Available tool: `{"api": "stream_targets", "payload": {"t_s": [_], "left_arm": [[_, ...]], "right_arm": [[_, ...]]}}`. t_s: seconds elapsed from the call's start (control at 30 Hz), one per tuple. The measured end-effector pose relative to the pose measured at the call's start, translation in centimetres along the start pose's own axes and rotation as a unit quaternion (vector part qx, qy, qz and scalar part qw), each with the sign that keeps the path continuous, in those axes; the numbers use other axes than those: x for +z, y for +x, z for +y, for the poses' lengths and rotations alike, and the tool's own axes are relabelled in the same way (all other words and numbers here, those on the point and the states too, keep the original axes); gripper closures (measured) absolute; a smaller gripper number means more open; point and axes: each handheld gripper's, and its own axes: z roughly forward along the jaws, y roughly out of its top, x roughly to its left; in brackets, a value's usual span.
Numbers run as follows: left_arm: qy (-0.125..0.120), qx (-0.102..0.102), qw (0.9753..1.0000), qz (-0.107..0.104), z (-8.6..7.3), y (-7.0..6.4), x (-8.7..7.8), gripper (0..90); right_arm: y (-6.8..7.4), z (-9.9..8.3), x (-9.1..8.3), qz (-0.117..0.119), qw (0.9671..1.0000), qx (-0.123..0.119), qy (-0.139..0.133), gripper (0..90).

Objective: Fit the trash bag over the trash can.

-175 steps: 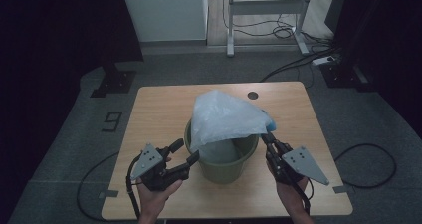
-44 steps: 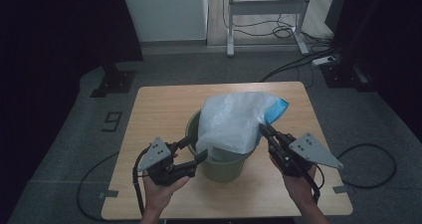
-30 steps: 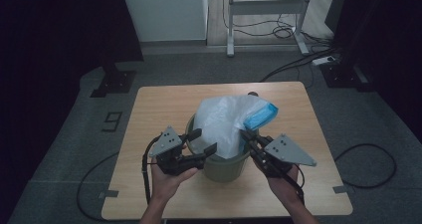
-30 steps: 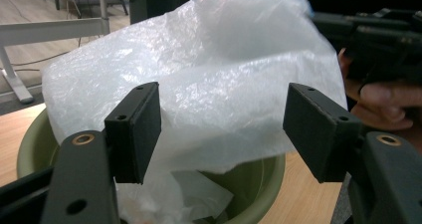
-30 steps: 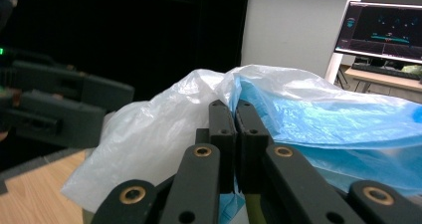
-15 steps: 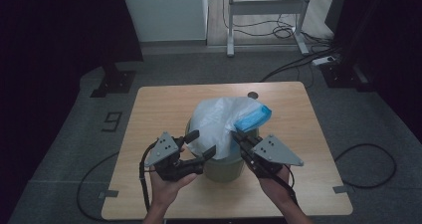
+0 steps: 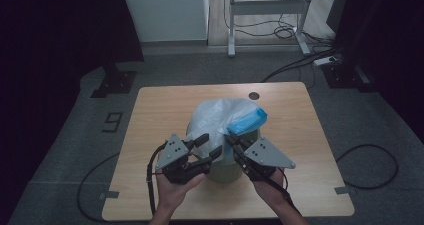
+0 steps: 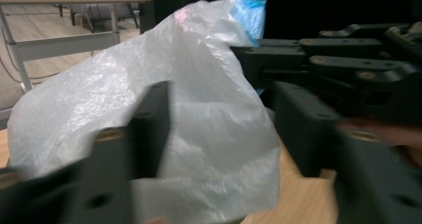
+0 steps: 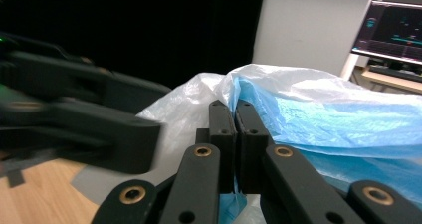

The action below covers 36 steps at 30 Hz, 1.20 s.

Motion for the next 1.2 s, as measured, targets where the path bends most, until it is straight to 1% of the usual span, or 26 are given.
{"api": "stream_targets", "payload": {"t_s": [0.03,0.07,0.1,0.13,0.17,0.23,0.27,0.3,0.37,0.43,0.47,0.5,0.57,0.63,0.7,0.93,0.97,1.1,1.13,1.2], "left_arm": [[-0.001,0.001,1.0000,-0.003,-0.1,0.1,0.0,62.1],[-0.004,0.001,1.0000,-0.005,-0.2,0.2,0.1,70.9],[-0.007,-0.001,1.0000,-0.006,-0.2,0.3,0.0,75.6],[-0.012,-0.001,0.9999,-0.004,-0.3,0.5,0.0,84.1],[-0.017,-0.003,0.9999,-0.003,-0.4,0.6,0.0,84.1],[-0.030,-0.014,0.9994,-0.006,-0.6,1.0,-0.2,88.5],[-0.038,-0.021,0.9990,-0.009,-0.7,1.2,-0.3,88.5],[-0.044,-0.026,0.9986,-0.011,-0.8,1.4,-0.4,88.7],[-0.055,-0.032,0.9978,-0.018,-0.8,1.6,-0.7,89.1],[-0.055,-0.036,0.9974,-0.031,-0.8,1.8,-0.8,89.3],[-0.054,-0.037,0.9973,-0.033,-0.8,1.8,-0.8,89.2],[-0.053,-0.038,0.9973,-0.035,-0.8,1.8,-0.8,89.3],[-0.053,-0.038,0.9972,-0.036,-0.8,1.8,-0.8,89.3],[-0.049,-0.037,0.9975,-0.036,-0.9,1.8,-0.7,89.2],[-0.047,-0.038,0.9975,-0.036,-0.9,1.9,-0.6,89.3],[-0.049,-0.052,0.9968,-0.036,-1.5,2.5,-0.8,89.3],[-0.050,-0.055,0.9965,-0.038,-1.5,2.5,-0.8,89.3],[-0.050,-0.056,0.9964,-0.039,-1.6,2.6,-0.8,89.3],[-0.050,-0.056,0.9964,-0.038,-1.5,2.5,-0.8,89.3],[-0.049,-0.055,0.9965,-0.039,-1.5,2.5,-0.8,89.2]], "right_arm": [[0.0,0.0,-0.1,0.002,1.0000,0.001,-0.002,86.7],[0.0,0.0,-0.1,0.005,1.0000,0.001,-0.004,86.1],[0.0,0.0,-0.2,0.008,1.0000,0.003,-0.005,84.6],[-0.1,-0.1,-0.4,0.015,0.9998,0.010,-0.011,76.2],[-0.1,-0.1,-0.4,0.015,0.9998,0.010,-0.011,76.2],[-0.2,-0.4,-0.9,0.022,0.9994,0.017,-0.022,65.6],[-0.2,-0.4,-0.9,0.022,0.9994,0.017,-0.022,65.6],[-0.2,-0.6,-1.2,0.023,0.9993,0.018,-0.024,64.0],[-0.4,-0.9,-1.6,0.026,0.9992,0.021,-0.024,64.5],[-0.6,-1.2,-1.9,0.031,0.9990,0.022,-0.023,67.7],[-0.9,-1.3,-2.0,0.040,0.9985,0.028,-0.026,68.9],[-1.1,-1.4,-2.0,0.046,0.9981,0.032,-0.027,72.3],[-1.2,-1.4,-2.0,0.048,0.9979,0.033,-0.027,73.4],[-1.4,-1.3,-2.1,0.055,0.9974,0.036,-0.030,75.5],[-1.5,-1.2,-2.2,0.054,0.9974,0.036,-0.033,75.5],[-2.1,-1.1,-3.0,0.035,0.9979,0.035,-0.041,74.3],[-2.3,-1.1,-3.1,0.031,0.9979,0.037,-0.042,73.1],[-2.6,-1.0,-3.2,0.026,0.9979,0.042,-0.043,70.4],[-2.8,-1.0,-3.1,0.022,0.9980,0.044,-0.041,68.3],[-3.0,-1.0,-3.0,0.020,0.9979,0.047,-0.040,66.7]]}}
